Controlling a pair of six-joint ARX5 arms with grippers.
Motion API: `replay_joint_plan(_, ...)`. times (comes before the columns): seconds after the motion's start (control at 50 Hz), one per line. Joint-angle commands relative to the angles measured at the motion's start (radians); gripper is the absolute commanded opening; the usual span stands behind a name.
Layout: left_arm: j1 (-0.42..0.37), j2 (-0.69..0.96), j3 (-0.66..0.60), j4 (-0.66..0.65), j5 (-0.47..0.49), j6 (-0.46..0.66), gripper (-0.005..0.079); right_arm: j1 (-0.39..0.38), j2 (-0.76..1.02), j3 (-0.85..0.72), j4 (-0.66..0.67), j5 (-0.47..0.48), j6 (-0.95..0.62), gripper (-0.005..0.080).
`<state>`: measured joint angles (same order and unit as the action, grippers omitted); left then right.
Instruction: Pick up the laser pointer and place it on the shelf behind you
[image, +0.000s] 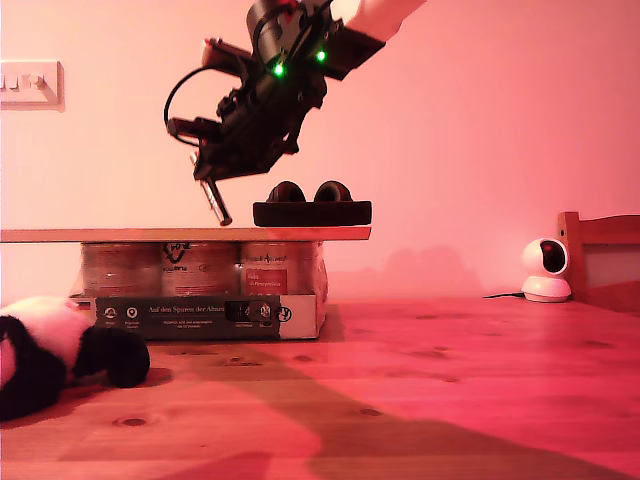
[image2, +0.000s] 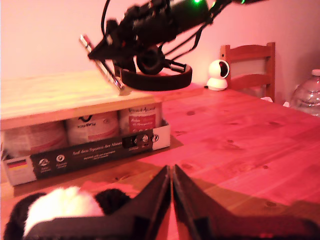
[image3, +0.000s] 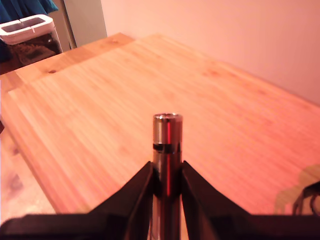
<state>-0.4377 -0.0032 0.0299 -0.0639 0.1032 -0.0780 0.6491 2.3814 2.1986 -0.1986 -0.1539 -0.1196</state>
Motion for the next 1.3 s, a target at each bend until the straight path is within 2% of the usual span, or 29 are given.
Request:
replay_joint_plan(0.0, -0.001, -0.009, -0.014, 0.013, -0.001, 0.0, -0.0013, 0.005, 0.049, 0.016, 0.005, -0.004, 0.008, -0.0013)
replay_joint_plan(0.08, -0.001, -0.009, -0.014, 0.013, -0.001, 0.0, -0.0013, 0.005, 0.049, 0.016, 0.008, -0.003, 0.008, -0.0005)
replay_joint_plan(0.28, -0.001, -0.009, -0.014, 0.014, -0.001, 0.0, -0.0013, 0.005, 0.049, 0.016, 0.026, -0.004, 0.008, 0.0108)
replay_joint_plan(0.54, -0.001, -0.009, -0.014, 0.014, -0.001, 0.0, -0.0013, 0.005, 0.049, 0.016, 0.034, -0.004, 0.008, 0.0139)
replay_joint_plan(0.7, -0.001, -0.009, -0.014, 0.013, -0.001, 0.0, -0.0013, 0.005, 0.049, 0.016, 0.045, -0.004, 0.008, 0.025)
replay_joint_plan(0.92, -0.001, -0.009, -0.014, 0.014, -0.002, 0.0, -0.0013, 0.005, 0.049, 0.016, 0.064, -0.003, 0.008, 0.0255)
replay_joint_plan(1.1, -0.001, -0.009, -0.014, 0.015, -0.001, 0.0, -0.0013, 0.005, 0.041, 0.018, 0.081, -0.004, 0.013, 0.0226)
replay_joint_plan(1.16, -0.001, -0.009, -0.014, 0.02, 0.0, 0.0, -0.0013, 0.005, 0.034, 0.018, 0.073, -0.005, 0.016, 0.0163)
replay_joint_plan(1.28, -0.001, -0.009, -0.014, 0.03, 0.0, -0.001, -0.0013, 0.005, 0.022, 0.018, 0.068, -0.022, 0.016, -0.0019)
